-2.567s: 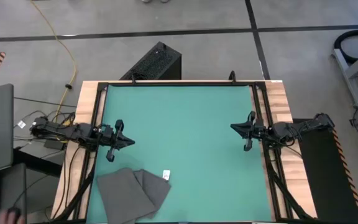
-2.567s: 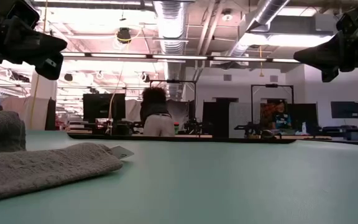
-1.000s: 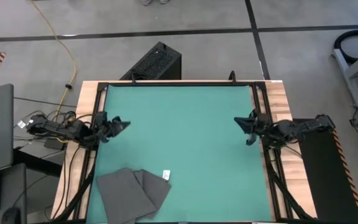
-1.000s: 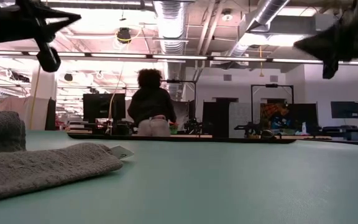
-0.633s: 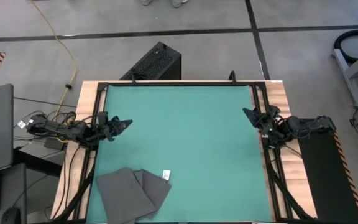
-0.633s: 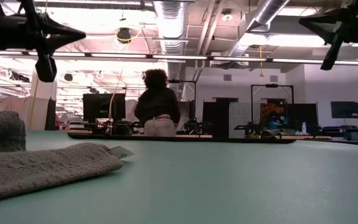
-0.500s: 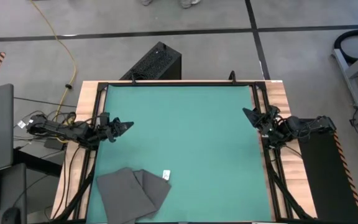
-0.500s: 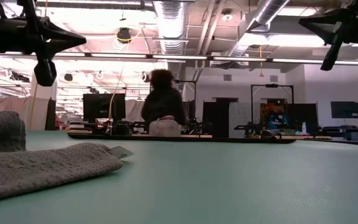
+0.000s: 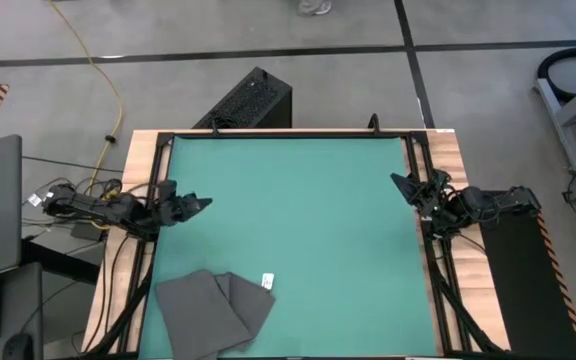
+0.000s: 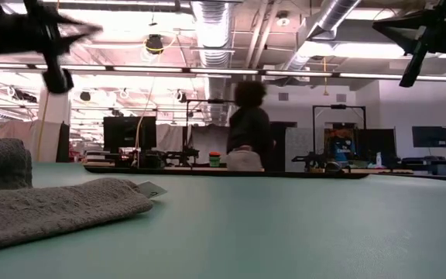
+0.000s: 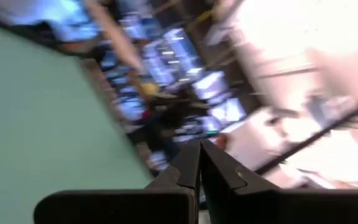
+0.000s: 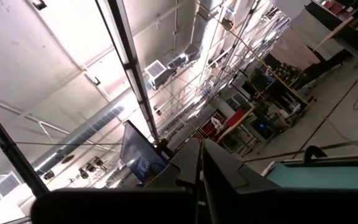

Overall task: Roll towel
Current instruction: Fold the microfiber towel

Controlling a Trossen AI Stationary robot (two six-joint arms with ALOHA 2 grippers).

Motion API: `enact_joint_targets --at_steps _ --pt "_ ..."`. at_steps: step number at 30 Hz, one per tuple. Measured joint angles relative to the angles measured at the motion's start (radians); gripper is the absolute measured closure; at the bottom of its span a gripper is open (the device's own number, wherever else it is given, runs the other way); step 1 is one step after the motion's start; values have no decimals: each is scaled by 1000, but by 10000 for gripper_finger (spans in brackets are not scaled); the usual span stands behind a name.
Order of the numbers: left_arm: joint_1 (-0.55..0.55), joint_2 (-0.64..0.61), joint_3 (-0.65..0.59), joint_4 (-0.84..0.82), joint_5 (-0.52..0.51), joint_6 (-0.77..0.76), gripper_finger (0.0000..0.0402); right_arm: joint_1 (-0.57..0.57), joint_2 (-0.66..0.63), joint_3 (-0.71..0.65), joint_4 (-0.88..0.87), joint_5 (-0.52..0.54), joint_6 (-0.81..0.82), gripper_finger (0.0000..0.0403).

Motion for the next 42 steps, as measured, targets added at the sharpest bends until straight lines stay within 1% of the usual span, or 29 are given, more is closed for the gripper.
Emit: enact_joint_targets --at_steps 3,5,9,13,16,18,20,22,23,26,28,29,31,33,37,40,42 --pt "-2 0 39 116 133 118 387 0 0 0 12 -1 44 358" --pt "-2 0 104 117 177 189 375 0 0 12 23 -1 45 358" --pt "-2 29 276 18 184 338 349 0 7 86 28 -6 7 356" --pt "-2 125 476 -100 214 454 326 0 37 176 23 -20 -65 355" --pt "-2 229 631 -215 308 503 314 2 94 245 12 -71 -129 355" --pt "-2 304 728 -304 371 513 306 3 154 293 -20 -81 -158 355" --pt "-4 374 824 -433 426 510 299 3 222 342 -79 -81 -165 355" --pt "-4 436 918 -630 463 479 292 3 300 394 -147 -81 -166 354" --pt "-4 464 963 -753 479 454 289 3 340 418 -187 -80 -167 352" --pt "-4 544 1082 -1191 552 350 285 3 466 490 -289 -79 -161 338" --pt "-9 596 1120 -1406 602 296 284 3 552 529 -324 -79 -148 321" --pt "-14 614 1125 -1486 632 290 284 3 594 549 -330 -78 -141 310" --pt "-33 644 1119 -1575 684 288 284 2 683 581 -327 -80 -142 282" --pt "-53 663 1105 -1630 711 252 284 2 768 612 -329 -80 -145 250" --pt "-86 694 1081 -1699 707 113 284 -7 908 656 -337 -84 -144 192" --pt "-130 712 1078 -1706 716 105 285 -7 990 686 -322 -127 -144 167" --pt "-170 714 1078 -1708 691 88 285 -7 1045 701 -322 -163 -137 162"
